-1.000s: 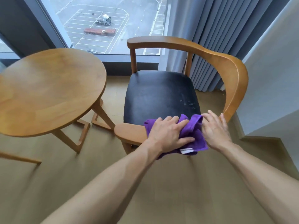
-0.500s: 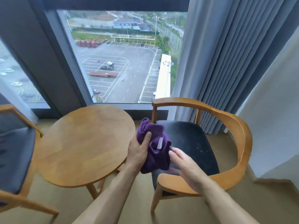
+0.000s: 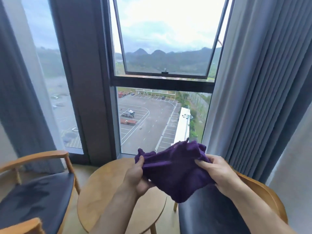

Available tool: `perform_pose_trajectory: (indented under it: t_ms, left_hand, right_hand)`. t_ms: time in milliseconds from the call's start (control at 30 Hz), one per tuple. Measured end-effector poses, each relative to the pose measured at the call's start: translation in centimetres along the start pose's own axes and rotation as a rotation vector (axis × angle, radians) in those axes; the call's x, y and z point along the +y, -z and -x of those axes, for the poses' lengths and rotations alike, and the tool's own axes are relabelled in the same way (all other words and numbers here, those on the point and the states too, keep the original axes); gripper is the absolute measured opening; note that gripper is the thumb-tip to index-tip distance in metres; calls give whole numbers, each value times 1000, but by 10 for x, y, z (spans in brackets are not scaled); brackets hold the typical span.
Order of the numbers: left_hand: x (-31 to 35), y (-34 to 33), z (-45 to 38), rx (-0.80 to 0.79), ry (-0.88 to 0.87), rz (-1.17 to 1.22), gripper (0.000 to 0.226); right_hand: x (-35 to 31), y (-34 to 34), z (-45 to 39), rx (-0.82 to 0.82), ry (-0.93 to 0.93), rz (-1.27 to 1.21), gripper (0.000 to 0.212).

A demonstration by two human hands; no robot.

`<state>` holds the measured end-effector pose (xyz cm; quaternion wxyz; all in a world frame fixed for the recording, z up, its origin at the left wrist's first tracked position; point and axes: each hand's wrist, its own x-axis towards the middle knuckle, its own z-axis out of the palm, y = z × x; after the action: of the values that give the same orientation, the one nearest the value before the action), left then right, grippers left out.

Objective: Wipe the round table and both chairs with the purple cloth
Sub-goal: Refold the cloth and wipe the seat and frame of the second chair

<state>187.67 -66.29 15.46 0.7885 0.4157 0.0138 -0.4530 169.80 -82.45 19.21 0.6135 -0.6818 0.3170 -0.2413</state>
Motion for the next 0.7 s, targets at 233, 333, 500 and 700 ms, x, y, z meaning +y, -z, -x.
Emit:
perform_pose_trajectory:
  t_ms: [233,333,500,700]
  left_hand:
    - [47,47,-5,192,-24,-73,28]
    - [62,74,-8,240,87,-393,27]
    - [114,91,-24,208,-336,-975,77]
    - [198,62,-51,-447,-376,-855,79]
  right_hand:
    - [-27,-31,-36,-302,-213,-168,27]
    - [-45,-63,-65,-366,-153,-316,24]
    - [-90,-133,-118,-636,15,-190,39]
    - [-134,-204,-177,-979,173,117,21]
